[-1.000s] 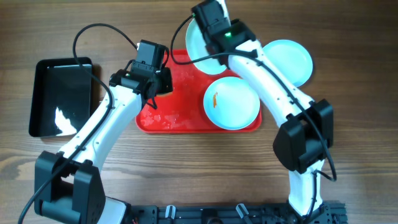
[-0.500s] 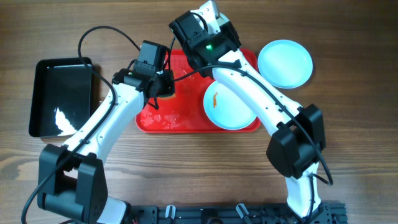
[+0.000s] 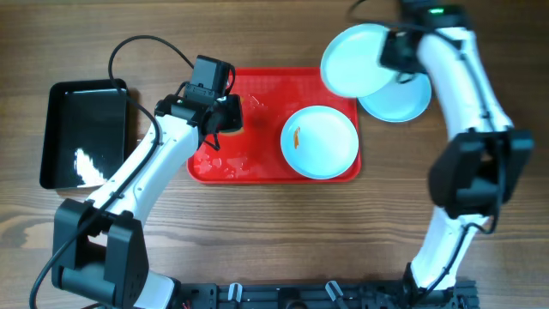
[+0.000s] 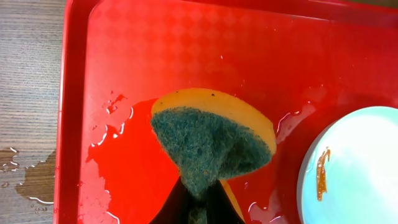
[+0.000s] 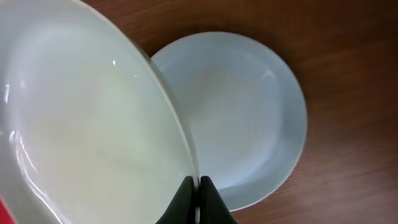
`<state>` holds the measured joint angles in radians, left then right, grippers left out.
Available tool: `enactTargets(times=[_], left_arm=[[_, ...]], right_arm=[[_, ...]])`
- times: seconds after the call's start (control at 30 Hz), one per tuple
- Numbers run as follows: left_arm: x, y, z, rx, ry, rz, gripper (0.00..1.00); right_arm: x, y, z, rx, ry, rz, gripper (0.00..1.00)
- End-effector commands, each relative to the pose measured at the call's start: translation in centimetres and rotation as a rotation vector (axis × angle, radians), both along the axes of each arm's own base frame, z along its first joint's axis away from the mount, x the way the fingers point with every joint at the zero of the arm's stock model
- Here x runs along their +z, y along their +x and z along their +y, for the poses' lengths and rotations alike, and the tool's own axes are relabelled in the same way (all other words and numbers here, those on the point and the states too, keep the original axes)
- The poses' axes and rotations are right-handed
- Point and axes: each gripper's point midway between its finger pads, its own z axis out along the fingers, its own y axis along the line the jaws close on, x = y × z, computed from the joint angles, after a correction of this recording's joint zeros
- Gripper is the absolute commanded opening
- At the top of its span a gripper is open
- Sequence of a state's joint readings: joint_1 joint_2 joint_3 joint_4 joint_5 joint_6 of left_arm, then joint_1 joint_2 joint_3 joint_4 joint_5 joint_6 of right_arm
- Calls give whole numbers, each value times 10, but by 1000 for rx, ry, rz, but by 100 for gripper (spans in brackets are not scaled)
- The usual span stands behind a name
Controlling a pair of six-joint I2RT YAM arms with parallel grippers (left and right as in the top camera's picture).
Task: Clean dirty plates on tray and stack at the side
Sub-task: 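Lift the plate with the right gripper and stack it at upper right, then grip the rim of the last plate with the right gripper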
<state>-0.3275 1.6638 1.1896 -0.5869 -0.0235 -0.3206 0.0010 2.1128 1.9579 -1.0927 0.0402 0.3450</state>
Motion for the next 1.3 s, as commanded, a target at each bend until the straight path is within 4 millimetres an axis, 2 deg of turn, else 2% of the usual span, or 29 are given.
enactTargets(times=[0.0, 0.07, 0.2, 0.27, 0.37, 0.43, 0.47, 0.5, 0.53, 0.6, 0.87, 0.97, 1.07, 1.13, 1.27], left_arm=[[0, 2, -4, -1, -19, 0, 4], [0, 2, -4, -1, -20, 0, 4], [2, 5, -5, 0, -23, -11, 4], [2, 4, -5, 0, -23, -10, 4], [2, 5, -5, -1, -24, -14, 4], [3, 7, -6, -1, -27, -21, 4], [3, 7, -6, 0, -27, -21, 4], [3, 7, -6, -1, -27, -21, 4], [3, 7, -6, 0, -27, -21, 4], [3, 7, -6, -1, -27, -21, 4], [3, 7, -6, -1, -27, -21, 4], [3, 7, -6, -1, -27, -21, 4], [3, 6, -6, -1, -27, -20, 4], [3, 6, -6, -1, -27, -20, 4], [3, 6, -6, -1, -27, -20, 4]], right_arm=[[19, -3, -10, -45, 363, -41, 4], [8, -13, -41, -103, 359, -19, 4], [-29, -34, -71, -161, 340, 42, 4], [-46, -39, -81, -187, 315, 55, 4], [-72, -45, -79, -189, 313, 62, 5], [-80, -48, -77, -187, 315, 69, 40], [-81, -49, -74, -183, 324, 74, 65], [-79, -51, -58, -153, 392, 86, 100], [-71, -52, -31, -50, 505, 83, 100], [-63, -56, -2, 80, 580, 80, 99], [-75, -90, 72, 262, 463, 265, 100], [-84, -97, 83, 324, 314, 306, 99], [-91, -100, 85, 377, 125, 325, 96], [-93, -99, 80, 395, 4, 328, 77], [-93, -101, 88, 431, -40, 333, 58]])
